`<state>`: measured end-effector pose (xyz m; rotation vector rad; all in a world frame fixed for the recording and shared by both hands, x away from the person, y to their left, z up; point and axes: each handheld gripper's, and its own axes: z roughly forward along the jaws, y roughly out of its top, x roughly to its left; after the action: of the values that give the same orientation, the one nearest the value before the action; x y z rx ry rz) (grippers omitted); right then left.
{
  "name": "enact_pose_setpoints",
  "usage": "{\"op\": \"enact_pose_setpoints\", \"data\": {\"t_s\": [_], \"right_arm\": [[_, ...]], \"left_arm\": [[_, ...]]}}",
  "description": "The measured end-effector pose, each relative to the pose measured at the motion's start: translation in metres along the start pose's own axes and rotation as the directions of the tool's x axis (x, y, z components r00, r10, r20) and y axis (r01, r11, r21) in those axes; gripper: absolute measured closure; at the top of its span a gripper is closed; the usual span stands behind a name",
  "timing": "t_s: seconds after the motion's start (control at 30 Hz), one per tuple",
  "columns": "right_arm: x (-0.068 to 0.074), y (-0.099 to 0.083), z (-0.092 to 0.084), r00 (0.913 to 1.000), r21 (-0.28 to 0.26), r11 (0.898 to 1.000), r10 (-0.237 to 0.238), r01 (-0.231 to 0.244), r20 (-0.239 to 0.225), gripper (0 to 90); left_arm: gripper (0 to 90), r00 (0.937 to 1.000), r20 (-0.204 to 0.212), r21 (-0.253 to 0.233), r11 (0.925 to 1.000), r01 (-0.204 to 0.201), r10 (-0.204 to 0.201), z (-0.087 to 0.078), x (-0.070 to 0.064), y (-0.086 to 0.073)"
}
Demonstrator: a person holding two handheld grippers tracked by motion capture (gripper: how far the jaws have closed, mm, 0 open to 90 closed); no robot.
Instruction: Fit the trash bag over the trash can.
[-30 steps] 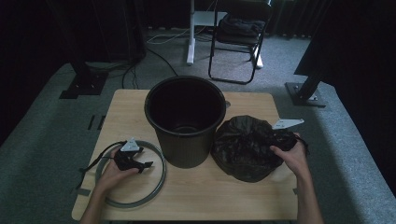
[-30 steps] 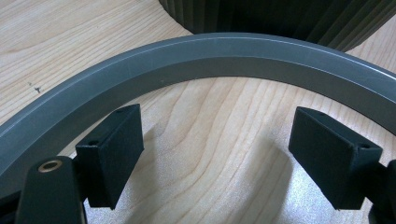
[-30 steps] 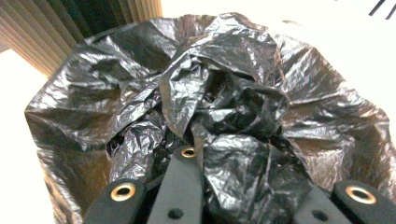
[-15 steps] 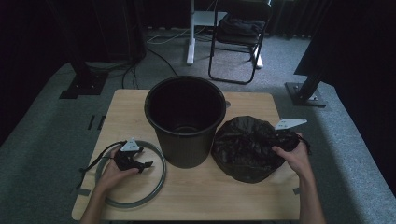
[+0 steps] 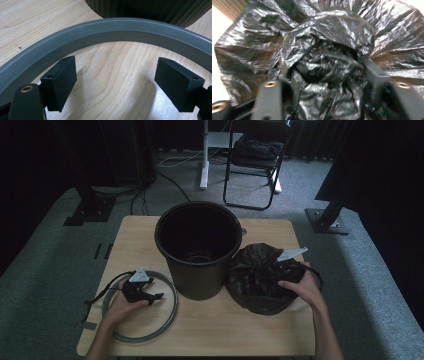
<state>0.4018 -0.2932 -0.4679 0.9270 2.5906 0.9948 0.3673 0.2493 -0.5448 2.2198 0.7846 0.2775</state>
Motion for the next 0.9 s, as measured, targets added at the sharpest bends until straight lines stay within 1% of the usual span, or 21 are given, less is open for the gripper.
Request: {"op": "enact_pose_setpoints", "data": {"t_s": [0.03, 0.13, 0.23, 0.3, 0.37, 0.43, 0.53, 0.6, 0.7, 0.77, 0.8, 0.9], "right_arm": [[0.001, 0.001, 0.003, 0.9999, 0.011, 1.0, -0.004, 0.004, 0.009, 34.3], [0.001, 0.006, 0.009, 0.9997, 0.031, 0.999, -0.012, 0.012, 0.022, 28.5], [0.0, 0.01, 0.015, 0.9996, 0.064, 0.998, -0.017, 0.016, 0.021, 26.1], [-0.002, 0.012, 0.019, 0.9996, 0.082, 0.996, -0.024, 0.023, 0.017, 26.0], [-0.002, 0.014, 0.024, 0.9995, 0.095, 0.995, -0.022, 0.019, 0.023, 26.0], [-0.002, 0.015, 0.027, 0.9997, 0.104, 0.994, -0.02, 0.019, 0.01, 25.9], [-0.001, 0.015, 0.033, 0.9997, 0.138, 0.99, -0.023, 0.022, 0.003, 25.1], [-0.001, 0.015, 0.037, 0.9994, 0.161, 0.986, -0.033, 0.031, 0.009, 25.1], [0.0, 0.015, 0.041, 0.9996, 0.187, 0.982, -0.027, 0.027, -0.002, 24.9], [-0.002, 0.015, 0.044, 0.9997, 0.197, 0.98, -0.024, 0.024, 0.0, 24.8], [-0.002, 0.016, 0.045, 0.9999, 0.204, 0.979, -0.016, 0.016, -0.002, 24.1], [-0.003, 0.016, 0.048, 0.9997, 0.217, 0.976, -0.025, 0.022, 0.009, 23.1]], "left_arm": [[18.2, 1.0, 0.0, 0.0, 1.0, 0.0, 0.0, 0.0, 0.0, 0.0], [18.2, 1.0, 0.0, 0.0, 1.0, 0.0, 0.0, 0.0, 0.0, 0.0], [18.2, 1.0, 0.001, 0.0, 1.0, 0.001, -0.001, 0.0, 0.0, 0.0], [18.2, 1.0, 0.001, 0.0, 1.0, 0.001, -0.001, 0.0, 0.0, 0.0], [18.2, 1.0, 0.0, -0.001, 1.0, 0.001, -0.001, 0.0, 0.0, 0.0], [18.2, 1.0, 0.001, 0.0, 1.0, 0.001, -0.001, 0.0, 0.0, 0.0], [18.2, 1.0, 0.001, 0.0, 1.0, 0.002, -0.002, 0.0, 0.0, 0.0], [18.2, 1.0, 0.001, 0.0, 1.0, 0.001, -0.001, 0.0, 0.0, 0.0], [18.2, 1.0, 0.001, 0.0, 1.0, 0.001, -0.001, 0.0, 0.0, 0.0], [18.2, 1.0, 0.001, 0.0, 1.0, 0.001, -0.001, 0.0, 0.0, 0.0], [18.2, 1.0, 0.0, 0.0, 1.0, 0.001, -0.001, 0.0, 0.0, 0.0], [18.2, 1.0, 0.0, 0.0, 1.0, 0.001, -0.001, 0.0, 0.0, 0.0]]}}
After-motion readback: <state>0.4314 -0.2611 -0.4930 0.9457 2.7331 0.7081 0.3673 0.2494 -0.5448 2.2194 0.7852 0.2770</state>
